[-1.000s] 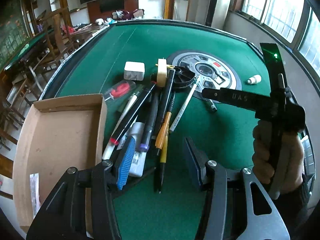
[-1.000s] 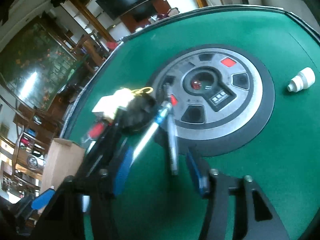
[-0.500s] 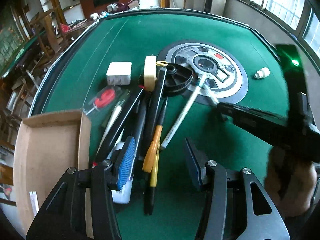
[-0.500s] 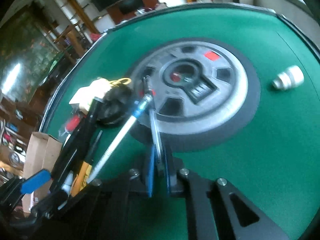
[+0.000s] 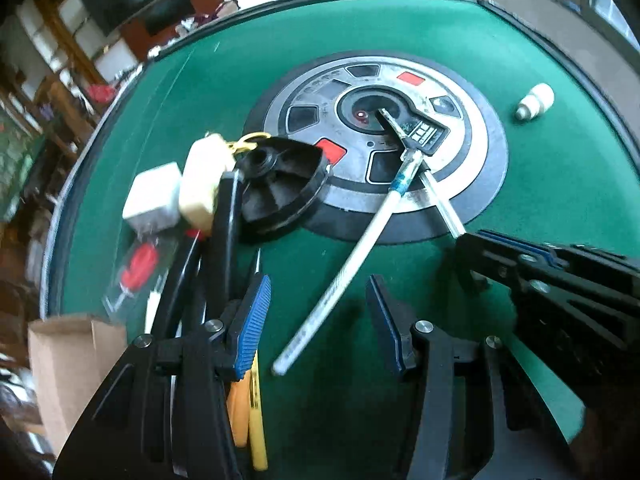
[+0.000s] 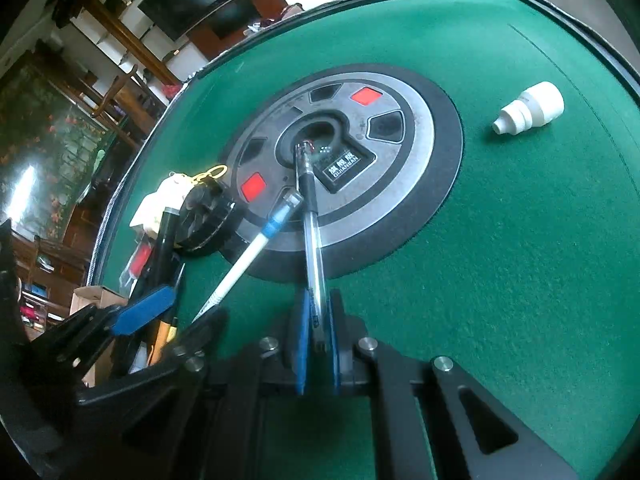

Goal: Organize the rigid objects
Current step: 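Grasp the white pen with blue cap with the left gripper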

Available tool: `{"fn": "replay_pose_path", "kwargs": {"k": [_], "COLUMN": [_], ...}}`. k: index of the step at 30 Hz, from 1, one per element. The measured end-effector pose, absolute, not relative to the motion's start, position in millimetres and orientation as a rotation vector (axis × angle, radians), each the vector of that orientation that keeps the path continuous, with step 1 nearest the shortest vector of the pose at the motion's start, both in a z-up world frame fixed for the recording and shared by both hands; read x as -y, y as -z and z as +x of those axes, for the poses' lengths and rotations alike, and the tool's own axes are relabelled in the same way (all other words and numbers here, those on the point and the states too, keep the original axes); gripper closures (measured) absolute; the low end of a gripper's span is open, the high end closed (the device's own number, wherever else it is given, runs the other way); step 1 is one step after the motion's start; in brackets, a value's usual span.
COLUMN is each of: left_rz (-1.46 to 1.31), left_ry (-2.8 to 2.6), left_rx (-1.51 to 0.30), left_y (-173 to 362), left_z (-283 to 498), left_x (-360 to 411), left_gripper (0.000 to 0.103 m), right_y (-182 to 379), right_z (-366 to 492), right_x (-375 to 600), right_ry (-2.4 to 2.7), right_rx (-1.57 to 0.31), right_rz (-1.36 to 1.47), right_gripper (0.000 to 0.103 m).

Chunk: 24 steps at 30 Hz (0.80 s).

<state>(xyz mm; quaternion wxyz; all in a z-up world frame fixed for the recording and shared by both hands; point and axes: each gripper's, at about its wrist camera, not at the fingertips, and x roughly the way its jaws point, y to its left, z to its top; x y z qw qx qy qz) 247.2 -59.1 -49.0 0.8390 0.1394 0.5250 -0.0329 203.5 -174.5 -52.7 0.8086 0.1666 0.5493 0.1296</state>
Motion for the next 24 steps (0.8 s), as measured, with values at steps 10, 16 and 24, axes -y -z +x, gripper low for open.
{"fn": "replay_pose_path", "kwargs": {"k": [10,16,24], "left_rz": [0.222,0.096,-0.051], "left_ry": [0.123,0.112,0.054], "left_rx": [-1.113,-1.14,-1.174], "left_y": [50,51,51], "left_z": [253,229,169], "left_x": [56,36,7], "left_gripper": [0.095,0.095,0.096], "right_y": [54,52,50], "right_z": [203,201,202], "right_x": [175,173,164], "right_ry": [-0.289,-0.286,-0.278], "right_rx": [-1.183,-1.18,-1.171], "right_rz": [0.401,0.372,0.297], "right_gripper": [0.096,0.096,0.096]}}
